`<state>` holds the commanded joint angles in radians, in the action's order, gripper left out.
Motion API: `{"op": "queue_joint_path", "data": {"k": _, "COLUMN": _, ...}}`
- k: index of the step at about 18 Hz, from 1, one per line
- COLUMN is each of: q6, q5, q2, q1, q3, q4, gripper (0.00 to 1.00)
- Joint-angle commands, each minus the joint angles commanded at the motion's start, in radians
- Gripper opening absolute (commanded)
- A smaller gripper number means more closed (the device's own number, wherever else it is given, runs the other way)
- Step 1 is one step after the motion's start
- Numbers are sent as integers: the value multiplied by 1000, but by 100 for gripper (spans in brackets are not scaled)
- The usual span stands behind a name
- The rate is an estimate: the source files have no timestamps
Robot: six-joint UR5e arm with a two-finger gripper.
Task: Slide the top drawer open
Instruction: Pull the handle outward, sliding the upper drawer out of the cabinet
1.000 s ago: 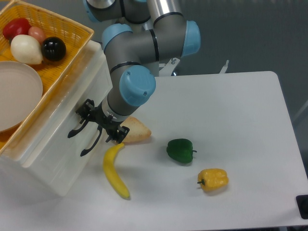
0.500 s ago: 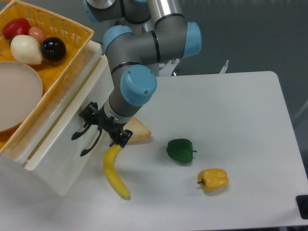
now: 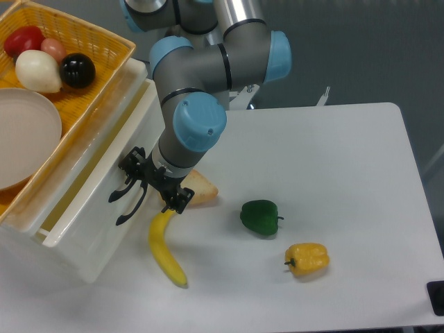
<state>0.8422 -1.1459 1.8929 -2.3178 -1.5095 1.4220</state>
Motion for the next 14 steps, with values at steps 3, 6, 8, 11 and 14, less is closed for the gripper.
{"op": "queue_joint_path", "data": {"k": 3, "q6": -2, "q5": 0, "q2": 2, "q1": -9, "q3": 2, "q4": 2, "gripper": 100}}
{"op": "queue_joint_path", "data": {"k": 6, "q6": -2, "q5": 3, "q2": 3, "q1": -21, "q3": 2, "q4": 3, "gripper": 100}}
{"op": "queue_joint_path", "data": {"k": 8, "q6": -2, "q5": 3, "q2": 6, "q1": -23, "q3": 2, "q4": 5, "gripper": 100}}
{"op": "queue_joint_path", "data": {"k": 11, "q6": -2, "q5": 3, "q2": 9, "q1": -29, "q3": 2, "q4": 3, "gripper": 100}}
{"op": "queue_joint_path", "data": {"k": 14, "q6": -2, "q5": 3, "q2": 12, "q1": -31, "q3": 2, "q4": 3, "gripper": 100}}
